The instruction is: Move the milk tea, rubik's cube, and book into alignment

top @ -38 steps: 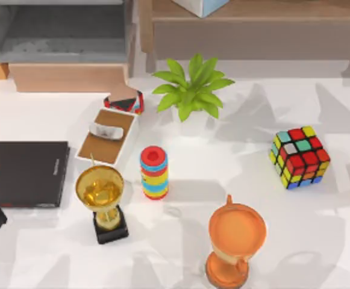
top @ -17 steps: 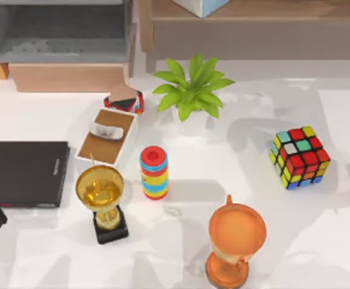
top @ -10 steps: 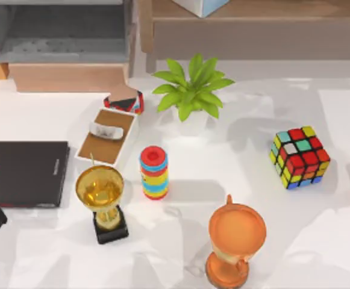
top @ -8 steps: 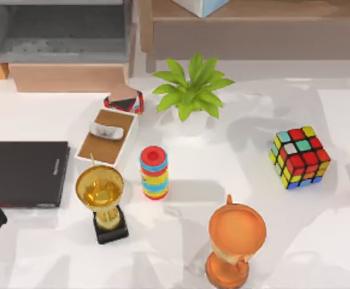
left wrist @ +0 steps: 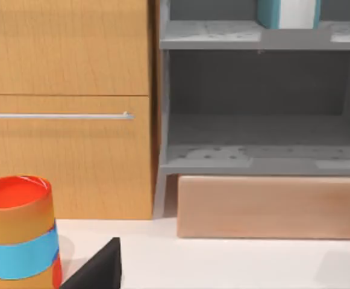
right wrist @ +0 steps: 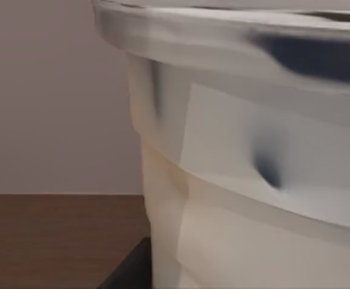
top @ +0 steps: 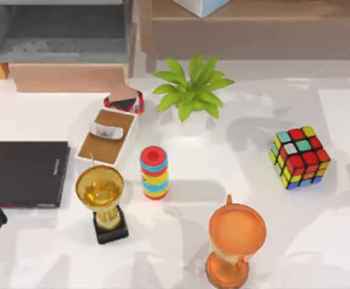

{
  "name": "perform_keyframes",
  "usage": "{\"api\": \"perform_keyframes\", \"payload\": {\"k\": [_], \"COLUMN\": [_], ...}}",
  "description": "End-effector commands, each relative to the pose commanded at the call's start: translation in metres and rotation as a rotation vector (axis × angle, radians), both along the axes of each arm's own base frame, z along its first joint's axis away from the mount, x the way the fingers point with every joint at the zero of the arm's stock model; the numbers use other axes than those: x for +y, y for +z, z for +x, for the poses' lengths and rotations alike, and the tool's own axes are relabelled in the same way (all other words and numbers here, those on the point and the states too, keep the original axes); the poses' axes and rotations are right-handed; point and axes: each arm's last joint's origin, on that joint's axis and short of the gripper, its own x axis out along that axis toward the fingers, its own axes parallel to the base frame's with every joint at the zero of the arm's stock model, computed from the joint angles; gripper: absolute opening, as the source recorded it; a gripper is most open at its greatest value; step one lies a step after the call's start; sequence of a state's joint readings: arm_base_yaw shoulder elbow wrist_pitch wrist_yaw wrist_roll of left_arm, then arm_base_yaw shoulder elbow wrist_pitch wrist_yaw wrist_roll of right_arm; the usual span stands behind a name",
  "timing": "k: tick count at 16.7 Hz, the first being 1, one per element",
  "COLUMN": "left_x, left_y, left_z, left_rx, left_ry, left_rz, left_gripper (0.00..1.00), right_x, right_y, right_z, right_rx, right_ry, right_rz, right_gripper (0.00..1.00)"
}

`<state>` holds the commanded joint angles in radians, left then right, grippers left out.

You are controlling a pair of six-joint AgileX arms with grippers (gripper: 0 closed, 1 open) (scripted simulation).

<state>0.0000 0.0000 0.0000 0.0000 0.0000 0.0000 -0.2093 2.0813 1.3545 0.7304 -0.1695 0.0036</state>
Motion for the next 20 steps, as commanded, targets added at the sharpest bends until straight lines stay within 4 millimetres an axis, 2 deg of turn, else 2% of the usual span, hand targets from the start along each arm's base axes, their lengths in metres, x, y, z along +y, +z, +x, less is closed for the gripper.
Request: {"api": "perform_keyframes", "payload": {"k": [9, 12, 17, 20], "left_x": [0.000, 0.000, 0.000, 0.000], "left_y": [0.000, 0.000, 0.000, 0.000], "left_z": [0.000, 0.000, 0.000, 0.000], "left_rx": [0.000, 0.000, 0.000, 0.000], "left_ry": [0.000, 0.000, 0.000, 0.000], "left_rz": [0.000, 0.000, 0.000, 0.000], "left_gripper": [1.00, 1.00, 1.00, 1.00], "right_x": [-0.002, -0.002, 0.000, -0.001], "right_y": [0.004, 0.010, 0.008, 0.011], "right_z": [-0.004, -0.027, -0.074, -0.081], "right_rx": [-0.009, -0.013, 0.009, -0.002], "right_ry": [-0.002, -0.003, -0.003, -0.003], "right_rz": [0.000, -0.001, 0.003, 0.001], "right_gripper": [0.00, 0.00, 0.00, 0.00]}}
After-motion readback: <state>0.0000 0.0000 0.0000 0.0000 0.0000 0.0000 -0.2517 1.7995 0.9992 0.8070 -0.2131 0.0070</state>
